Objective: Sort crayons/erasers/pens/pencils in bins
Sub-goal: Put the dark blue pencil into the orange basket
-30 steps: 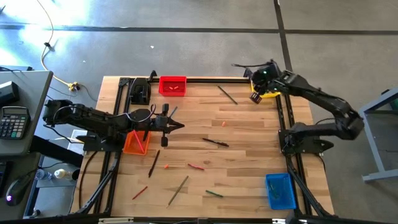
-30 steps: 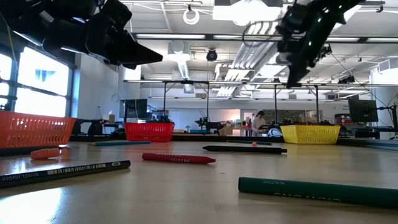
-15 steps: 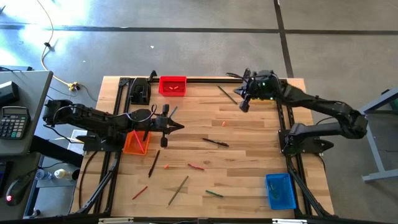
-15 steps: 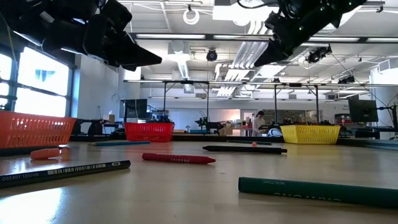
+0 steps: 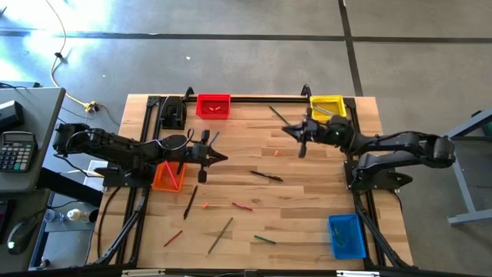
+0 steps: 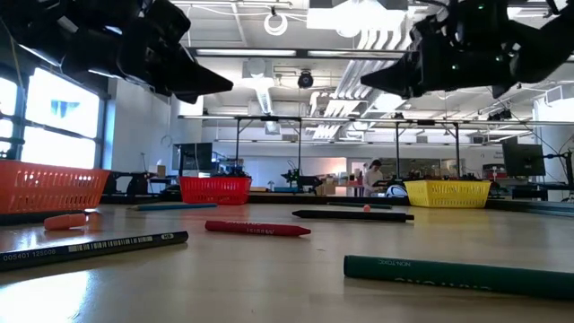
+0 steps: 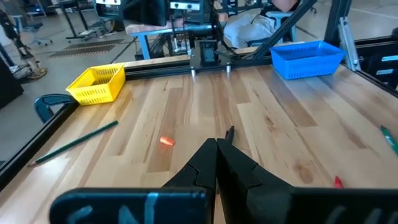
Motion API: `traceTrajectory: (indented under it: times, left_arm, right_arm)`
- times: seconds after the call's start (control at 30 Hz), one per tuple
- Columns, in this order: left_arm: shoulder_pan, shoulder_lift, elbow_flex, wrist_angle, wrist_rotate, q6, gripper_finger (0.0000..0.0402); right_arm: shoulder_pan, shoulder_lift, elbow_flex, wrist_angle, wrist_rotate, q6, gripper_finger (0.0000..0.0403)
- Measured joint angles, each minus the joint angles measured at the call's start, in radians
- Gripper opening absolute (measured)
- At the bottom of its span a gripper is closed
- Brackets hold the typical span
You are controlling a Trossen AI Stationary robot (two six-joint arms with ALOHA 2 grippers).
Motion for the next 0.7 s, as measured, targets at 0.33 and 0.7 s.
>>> traceTrajectory:
  times: [0.33,0.7]
  left_arm:
    - [-0.098,-0.013,0.176,-0.461,-0.07,-0.033,0.0]
    - [-0.434,-0.013,0.405,-1.062,-0.274,-0.353,0.0]
  right_arm:
    - [0.111,-0.045,-0.01,-0.114,-0.034,0.039,0.0]
    - [0.328,-0.045,-0.01,-0.19,0.179,-0.022,0.0]
